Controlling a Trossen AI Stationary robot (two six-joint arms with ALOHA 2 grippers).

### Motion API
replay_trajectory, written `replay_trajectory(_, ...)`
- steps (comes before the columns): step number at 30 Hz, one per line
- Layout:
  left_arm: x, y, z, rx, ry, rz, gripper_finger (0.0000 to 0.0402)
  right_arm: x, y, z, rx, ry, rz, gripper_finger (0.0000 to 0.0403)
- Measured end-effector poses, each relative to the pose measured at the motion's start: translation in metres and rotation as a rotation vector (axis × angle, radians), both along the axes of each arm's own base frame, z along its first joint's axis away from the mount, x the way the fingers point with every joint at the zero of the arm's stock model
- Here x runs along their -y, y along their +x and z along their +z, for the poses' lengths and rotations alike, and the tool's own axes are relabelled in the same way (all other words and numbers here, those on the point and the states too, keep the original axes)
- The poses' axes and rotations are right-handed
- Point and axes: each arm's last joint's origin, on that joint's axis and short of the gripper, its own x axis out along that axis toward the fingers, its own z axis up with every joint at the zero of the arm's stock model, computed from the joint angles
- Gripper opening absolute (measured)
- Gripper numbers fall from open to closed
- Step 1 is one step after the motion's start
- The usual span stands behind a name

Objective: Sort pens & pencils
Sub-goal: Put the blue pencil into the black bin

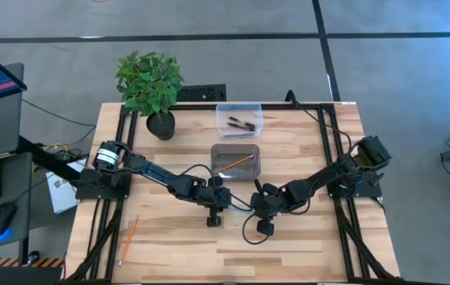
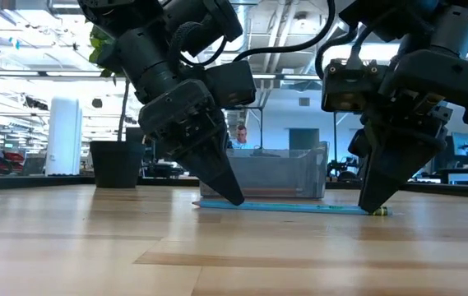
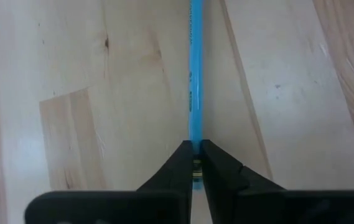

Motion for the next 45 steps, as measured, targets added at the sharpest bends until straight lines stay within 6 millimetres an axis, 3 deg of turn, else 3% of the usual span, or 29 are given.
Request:
replay_trajectory(16, -0.010, 0.001, 0.000, -0.012, -0.019, 0.051, 0.0013, 0.001, -0.004, -0.001, -0.054, 0.008, 0.012, 0.0101)
replay_trajectory(29, -0.010, 0.000, 0.004, -0.001, -0.065, 0.025, 0.0013, 0.005, -0.004, 0.000, -0.068, 0.010, 0.009, 0.0033)
replay_trajectory(38, -0.010, -0.003, 0.014, 0.000, -0.066, 0.024, 0.0012, 0.006, -0.002, -0.004, -0.092, 0.018, 0.009, 0.0039)
replay_trajectory(45, -0.012, -0.011, 0.011, -0.095, -0.055, 0.037, 0.0013, 0.011, 0.000, -0.004, -0.097, 0.030, 0.025, 0.0040)
